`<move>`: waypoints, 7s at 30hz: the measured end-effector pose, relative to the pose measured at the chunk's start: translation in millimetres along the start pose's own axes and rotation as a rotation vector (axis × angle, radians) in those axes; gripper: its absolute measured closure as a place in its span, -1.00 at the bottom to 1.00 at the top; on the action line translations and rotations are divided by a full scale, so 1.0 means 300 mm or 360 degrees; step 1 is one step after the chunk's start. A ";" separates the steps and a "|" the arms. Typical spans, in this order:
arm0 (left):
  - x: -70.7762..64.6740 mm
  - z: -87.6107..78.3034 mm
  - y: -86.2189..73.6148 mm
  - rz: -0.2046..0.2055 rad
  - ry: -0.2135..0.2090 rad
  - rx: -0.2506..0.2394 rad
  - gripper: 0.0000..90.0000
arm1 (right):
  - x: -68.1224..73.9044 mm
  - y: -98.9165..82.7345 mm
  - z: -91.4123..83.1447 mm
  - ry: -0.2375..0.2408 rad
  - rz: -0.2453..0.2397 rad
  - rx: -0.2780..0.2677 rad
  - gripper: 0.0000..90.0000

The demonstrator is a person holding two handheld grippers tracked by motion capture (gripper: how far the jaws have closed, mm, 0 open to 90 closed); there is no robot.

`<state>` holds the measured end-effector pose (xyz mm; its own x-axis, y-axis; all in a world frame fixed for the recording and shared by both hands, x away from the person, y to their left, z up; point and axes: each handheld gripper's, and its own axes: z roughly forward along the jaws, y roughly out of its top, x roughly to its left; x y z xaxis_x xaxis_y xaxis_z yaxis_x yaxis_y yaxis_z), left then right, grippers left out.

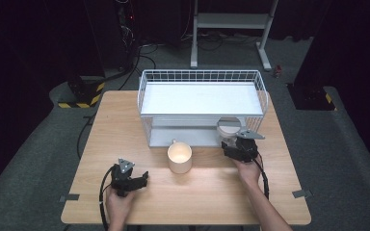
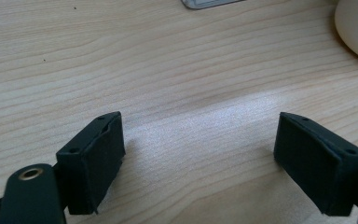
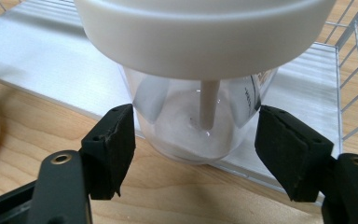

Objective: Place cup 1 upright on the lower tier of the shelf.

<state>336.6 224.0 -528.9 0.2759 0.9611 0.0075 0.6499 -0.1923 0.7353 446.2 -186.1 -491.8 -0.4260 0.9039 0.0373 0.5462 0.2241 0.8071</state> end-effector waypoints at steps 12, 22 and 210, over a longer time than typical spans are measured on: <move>0.000 0.000 0.000 0.0001 0.0001 -0.0001 -0.64 | 0.001 0.020 0.031 -0.0053 0.0008 0.0015 -0.17; 0.001 0.000 0.000 0.0002 0.0001 -0.0002 -0.64 | -0.008 0.014 0.056 -0.0088 0.0071 0.0033 -0.01; 0.000 0.000 0.001 -0.0008 0.0006 0.0000 -0.62 | -0.084 -0.271 -0.297 0.0101 0.0076 -0.0100 -0.22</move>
<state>336.9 224.0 -528.8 0.2700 0.9628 0.0063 0.6514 -0.1875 0.7352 348.2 -259.6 -505.9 -0.4466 0.8876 0.1126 0.5216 0.1561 0.8388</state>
